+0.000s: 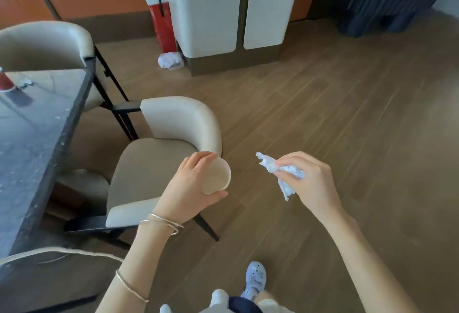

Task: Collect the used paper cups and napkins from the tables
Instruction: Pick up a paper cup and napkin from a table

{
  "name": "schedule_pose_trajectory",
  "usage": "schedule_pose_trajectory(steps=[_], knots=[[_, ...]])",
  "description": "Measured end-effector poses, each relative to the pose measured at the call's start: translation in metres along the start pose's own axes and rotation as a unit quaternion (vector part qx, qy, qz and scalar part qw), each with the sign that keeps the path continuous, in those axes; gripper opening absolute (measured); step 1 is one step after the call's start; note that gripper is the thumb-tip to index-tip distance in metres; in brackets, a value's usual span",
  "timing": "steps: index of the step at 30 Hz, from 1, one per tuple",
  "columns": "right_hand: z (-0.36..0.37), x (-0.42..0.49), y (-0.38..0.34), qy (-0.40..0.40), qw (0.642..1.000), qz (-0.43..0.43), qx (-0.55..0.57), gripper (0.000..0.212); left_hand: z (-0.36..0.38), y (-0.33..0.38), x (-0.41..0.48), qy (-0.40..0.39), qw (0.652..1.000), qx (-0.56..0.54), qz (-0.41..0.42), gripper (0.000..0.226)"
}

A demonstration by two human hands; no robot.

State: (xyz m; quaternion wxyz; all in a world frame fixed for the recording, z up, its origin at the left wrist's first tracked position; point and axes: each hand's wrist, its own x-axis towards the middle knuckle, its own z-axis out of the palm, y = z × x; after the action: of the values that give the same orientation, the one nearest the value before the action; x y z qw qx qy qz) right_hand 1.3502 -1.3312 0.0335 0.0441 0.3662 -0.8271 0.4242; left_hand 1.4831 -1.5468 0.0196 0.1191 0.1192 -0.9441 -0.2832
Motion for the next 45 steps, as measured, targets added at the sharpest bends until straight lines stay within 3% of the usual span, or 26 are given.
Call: schedule_pose_trajectory(steps=[6,13,33,45], knots=[[-0.034,0.093,0.066,-0.024,0.999,-0.042,0.023,0.008,0.028,0.032,0.087,0.03,0.999,-0.006,-0.039,0.078],[-0.018,0.169,0.129,-0.075,0.994,-0.063,0.046,0.007,0.051,0.028,0.162,0.041,0.995,-0.009,-0.087,0.078],[0.065,0.524,0.219,-0.138,0.971,-0.161,0.114,0.008,0.03,-0.064,0.468,0.141,0.977,0.011,-0.158,0.079],[0.161,0.704,0.273,-0.253,0.93,-0.228,0.137,0.006,0.03,-0.143,0.594,0.198,0.942,0.048,-0.265,0.078]])
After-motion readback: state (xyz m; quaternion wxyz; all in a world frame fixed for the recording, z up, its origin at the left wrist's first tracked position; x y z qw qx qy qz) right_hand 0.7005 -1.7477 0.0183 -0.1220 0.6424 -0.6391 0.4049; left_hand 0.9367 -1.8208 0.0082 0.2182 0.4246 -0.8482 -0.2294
